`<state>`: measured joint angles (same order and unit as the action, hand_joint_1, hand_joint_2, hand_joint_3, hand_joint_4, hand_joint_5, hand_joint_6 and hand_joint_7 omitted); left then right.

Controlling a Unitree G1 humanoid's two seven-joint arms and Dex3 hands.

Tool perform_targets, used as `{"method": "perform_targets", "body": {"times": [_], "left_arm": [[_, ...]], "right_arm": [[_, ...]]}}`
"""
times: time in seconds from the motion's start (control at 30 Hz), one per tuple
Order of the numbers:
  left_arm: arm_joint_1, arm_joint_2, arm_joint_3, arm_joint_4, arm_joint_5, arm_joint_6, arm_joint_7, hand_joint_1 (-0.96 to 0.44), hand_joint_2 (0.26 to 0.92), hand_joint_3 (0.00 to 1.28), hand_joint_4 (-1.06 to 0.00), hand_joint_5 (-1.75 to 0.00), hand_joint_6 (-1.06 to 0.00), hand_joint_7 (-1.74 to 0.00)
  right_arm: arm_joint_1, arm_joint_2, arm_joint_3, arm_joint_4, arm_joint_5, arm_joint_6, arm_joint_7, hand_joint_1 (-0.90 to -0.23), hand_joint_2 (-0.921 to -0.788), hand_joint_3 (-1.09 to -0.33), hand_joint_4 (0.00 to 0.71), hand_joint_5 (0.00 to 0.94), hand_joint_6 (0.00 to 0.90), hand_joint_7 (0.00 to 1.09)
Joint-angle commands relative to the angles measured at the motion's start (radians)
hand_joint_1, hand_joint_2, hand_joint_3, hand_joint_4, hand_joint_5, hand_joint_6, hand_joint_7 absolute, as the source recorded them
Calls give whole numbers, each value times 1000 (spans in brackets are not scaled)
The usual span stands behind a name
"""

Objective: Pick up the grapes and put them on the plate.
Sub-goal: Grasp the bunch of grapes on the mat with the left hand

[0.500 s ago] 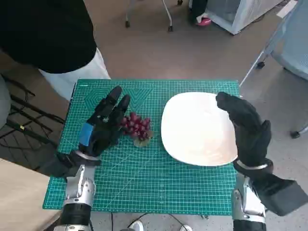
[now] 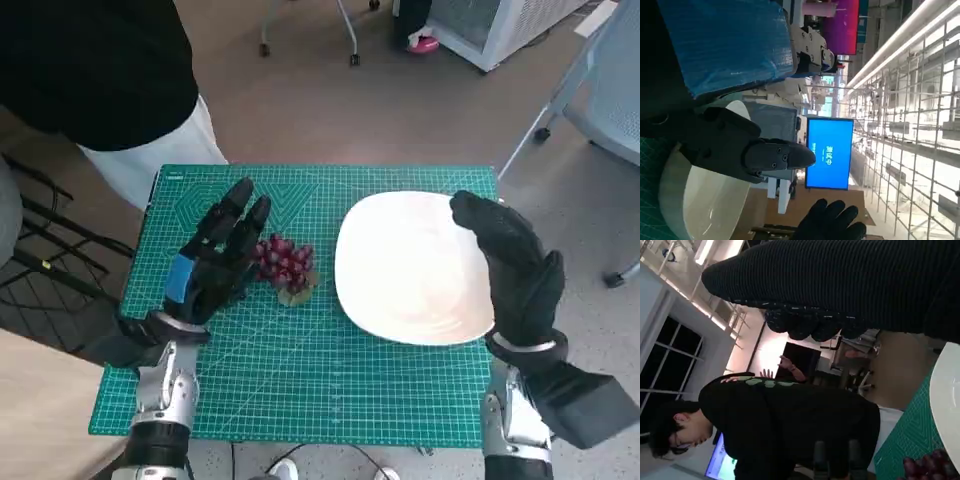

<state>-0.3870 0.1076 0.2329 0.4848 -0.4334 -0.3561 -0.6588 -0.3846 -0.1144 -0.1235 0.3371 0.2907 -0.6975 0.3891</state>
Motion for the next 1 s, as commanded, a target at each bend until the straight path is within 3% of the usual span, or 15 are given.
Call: {"method": "perform_targets", "body": {"times": [0.03,1.0], "left_arm": [[2,5,-2,-9,10,-26,0,-554,921,306,-162,-1,-280,-1],[14,13,-16,-21,47,-89,20,-597,921,311,-170,-2,-284,-3]], "right_arm": [[3,-3,-4,17,0,3,8,-649,-921,-734,325,3,139,181],[2,-9,-2,9,18,20,21,-649,-921,-738,323,1,132,190]]}}
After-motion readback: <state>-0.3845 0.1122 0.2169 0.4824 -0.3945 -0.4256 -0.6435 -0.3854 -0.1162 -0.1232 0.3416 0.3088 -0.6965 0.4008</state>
